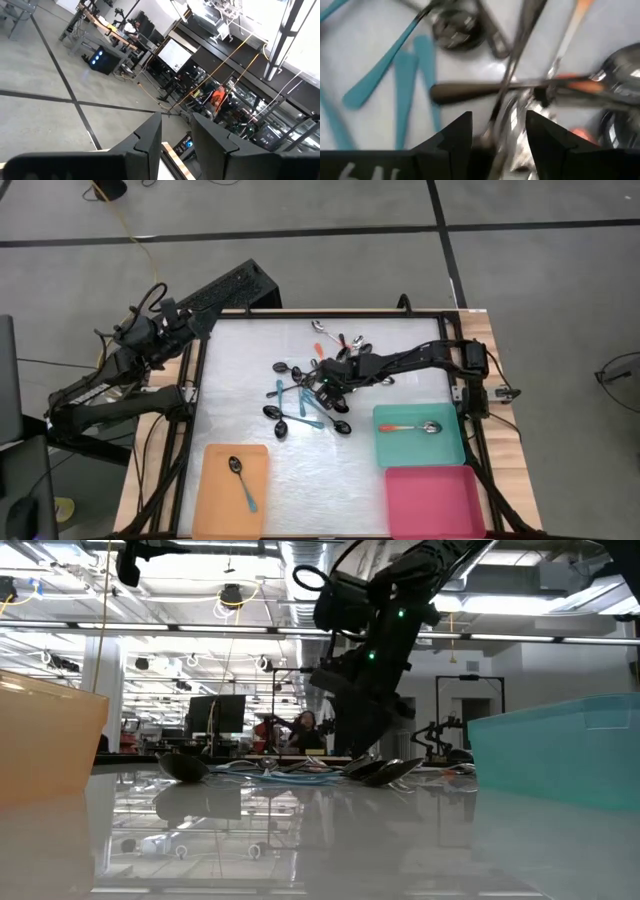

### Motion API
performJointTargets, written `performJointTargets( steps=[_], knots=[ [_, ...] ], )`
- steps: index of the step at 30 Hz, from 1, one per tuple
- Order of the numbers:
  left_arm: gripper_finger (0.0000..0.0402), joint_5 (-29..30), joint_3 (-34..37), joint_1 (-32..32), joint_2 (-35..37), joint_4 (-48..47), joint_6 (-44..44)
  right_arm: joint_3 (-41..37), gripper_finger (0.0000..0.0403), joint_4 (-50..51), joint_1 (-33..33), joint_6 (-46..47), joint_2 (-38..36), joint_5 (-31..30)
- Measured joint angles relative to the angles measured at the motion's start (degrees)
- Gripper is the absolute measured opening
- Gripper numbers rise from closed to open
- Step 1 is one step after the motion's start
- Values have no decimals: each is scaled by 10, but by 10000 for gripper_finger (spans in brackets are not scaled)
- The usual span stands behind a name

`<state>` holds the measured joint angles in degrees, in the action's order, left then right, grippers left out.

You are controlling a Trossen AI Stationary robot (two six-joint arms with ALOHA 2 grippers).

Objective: Sort silverware by color (type)
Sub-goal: Put the black spoon into the pink bin

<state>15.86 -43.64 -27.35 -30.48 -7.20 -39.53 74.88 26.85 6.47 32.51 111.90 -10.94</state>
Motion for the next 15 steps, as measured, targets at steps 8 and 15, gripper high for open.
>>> performJointTargets(
  steps=[8, 15],
  knots=[
    [90, 0, 0, 0, -7, 1, -1, -40, 194, -43, 14, 5, 0, 4],
    [90, 0, 0, 0, -6, 1, -2, -57, 194, -79, 5, 18, 6, 2]
  ],
)
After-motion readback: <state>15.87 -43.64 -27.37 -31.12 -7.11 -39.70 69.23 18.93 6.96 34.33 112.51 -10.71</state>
